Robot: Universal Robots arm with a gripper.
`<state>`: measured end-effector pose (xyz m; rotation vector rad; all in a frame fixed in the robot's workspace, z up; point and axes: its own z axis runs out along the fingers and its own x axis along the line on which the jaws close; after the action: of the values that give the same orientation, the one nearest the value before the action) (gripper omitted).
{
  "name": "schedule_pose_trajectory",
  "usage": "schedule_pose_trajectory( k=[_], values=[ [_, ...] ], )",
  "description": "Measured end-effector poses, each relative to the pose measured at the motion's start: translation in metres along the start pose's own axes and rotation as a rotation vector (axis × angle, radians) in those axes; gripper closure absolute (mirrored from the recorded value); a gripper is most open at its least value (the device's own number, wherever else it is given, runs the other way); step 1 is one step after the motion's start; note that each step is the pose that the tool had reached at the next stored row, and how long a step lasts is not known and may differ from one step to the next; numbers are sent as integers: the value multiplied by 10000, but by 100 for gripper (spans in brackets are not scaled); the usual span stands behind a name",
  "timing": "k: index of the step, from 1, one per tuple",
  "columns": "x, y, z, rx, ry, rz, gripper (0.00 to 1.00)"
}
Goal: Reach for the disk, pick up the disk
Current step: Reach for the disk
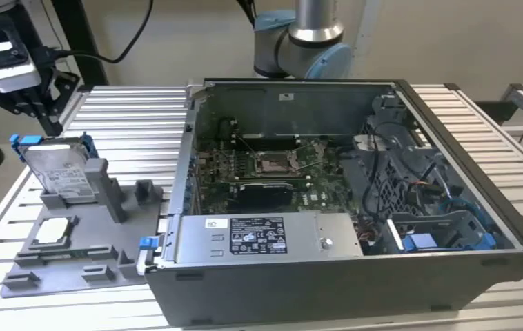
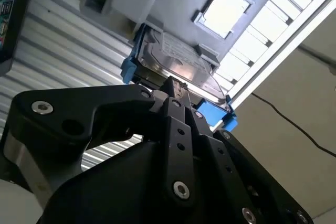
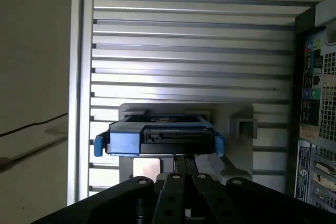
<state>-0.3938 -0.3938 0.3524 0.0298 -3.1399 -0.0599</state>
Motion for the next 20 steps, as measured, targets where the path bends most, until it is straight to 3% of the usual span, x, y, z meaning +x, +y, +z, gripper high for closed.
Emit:
schedule_pose_trajectory(
  k=[20],
  values=[
    [401,94,5,-1,-9,-2,100]
  ],
)
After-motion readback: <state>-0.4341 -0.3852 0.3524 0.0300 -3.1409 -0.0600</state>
